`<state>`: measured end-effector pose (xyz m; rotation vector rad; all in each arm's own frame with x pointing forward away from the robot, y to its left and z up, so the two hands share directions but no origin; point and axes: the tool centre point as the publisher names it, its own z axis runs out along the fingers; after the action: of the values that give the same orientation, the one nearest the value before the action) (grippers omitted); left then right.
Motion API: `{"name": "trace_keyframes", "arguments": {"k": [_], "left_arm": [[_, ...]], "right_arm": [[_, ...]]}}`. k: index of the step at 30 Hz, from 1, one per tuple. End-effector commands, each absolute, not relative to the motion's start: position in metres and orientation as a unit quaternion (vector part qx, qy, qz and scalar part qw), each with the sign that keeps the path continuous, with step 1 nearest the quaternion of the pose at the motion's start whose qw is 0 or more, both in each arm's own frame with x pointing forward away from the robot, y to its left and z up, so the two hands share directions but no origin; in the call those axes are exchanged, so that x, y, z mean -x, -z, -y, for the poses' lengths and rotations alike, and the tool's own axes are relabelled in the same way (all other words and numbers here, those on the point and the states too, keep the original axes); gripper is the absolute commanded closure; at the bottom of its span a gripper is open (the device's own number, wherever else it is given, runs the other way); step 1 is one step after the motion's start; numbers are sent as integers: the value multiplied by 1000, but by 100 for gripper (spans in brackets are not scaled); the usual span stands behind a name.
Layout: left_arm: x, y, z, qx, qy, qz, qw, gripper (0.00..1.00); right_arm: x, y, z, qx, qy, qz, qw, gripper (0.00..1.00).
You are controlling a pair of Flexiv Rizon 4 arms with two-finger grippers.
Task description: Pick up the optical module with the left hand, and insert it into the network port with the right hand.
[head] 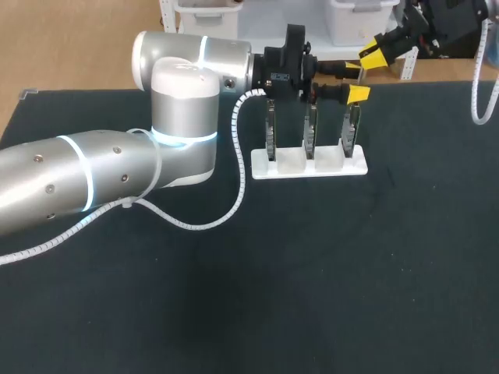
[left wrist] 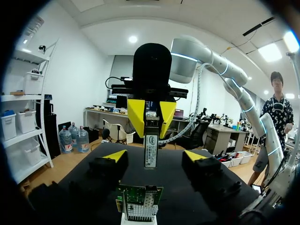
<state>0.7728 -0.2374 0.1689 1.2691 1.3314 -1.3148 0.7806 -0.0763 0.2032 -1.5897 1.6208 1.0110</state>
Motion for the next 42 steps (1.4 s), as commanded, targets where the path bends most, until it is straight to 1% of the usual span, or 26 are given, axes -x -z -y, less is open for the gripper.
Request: {"name": "trace_keyframes", "arguments": {"k": [1,9,21,26,30,34,36,42], "left_arm": [[-771,-174,238,-519,516,-530,428,0],[-772,-185,240,-533,504,-532,423,0],[-760,-196,230,-560,455,-575,384,0],[-756,-195,222,-556,451,-583,384,0],[-755,-190,216,-568,439,-588,372,0],[-756,-185,210,-568,440,-586,373,0],[-756,-185,209,-568,445,-576,385,0],[-762,-189,210,-582,433,-581,369,0]], "right_arm": [[-780,-203,77,605,-384,-618,324,100],[-781,-204,80,605,-382,-619,324,100],[-780,-203,81,602,-384,-621,324,100],[-778,-202,81,601,-386,-621,322,100],[-777,-201,82,608,-382,-620,316,100],[-777,-201,82,607,-384,-621,315,100],[-777,-200,82,606,-384,-622,314,100],[-776,-200,80,605,-389,-622,309,100]]}}
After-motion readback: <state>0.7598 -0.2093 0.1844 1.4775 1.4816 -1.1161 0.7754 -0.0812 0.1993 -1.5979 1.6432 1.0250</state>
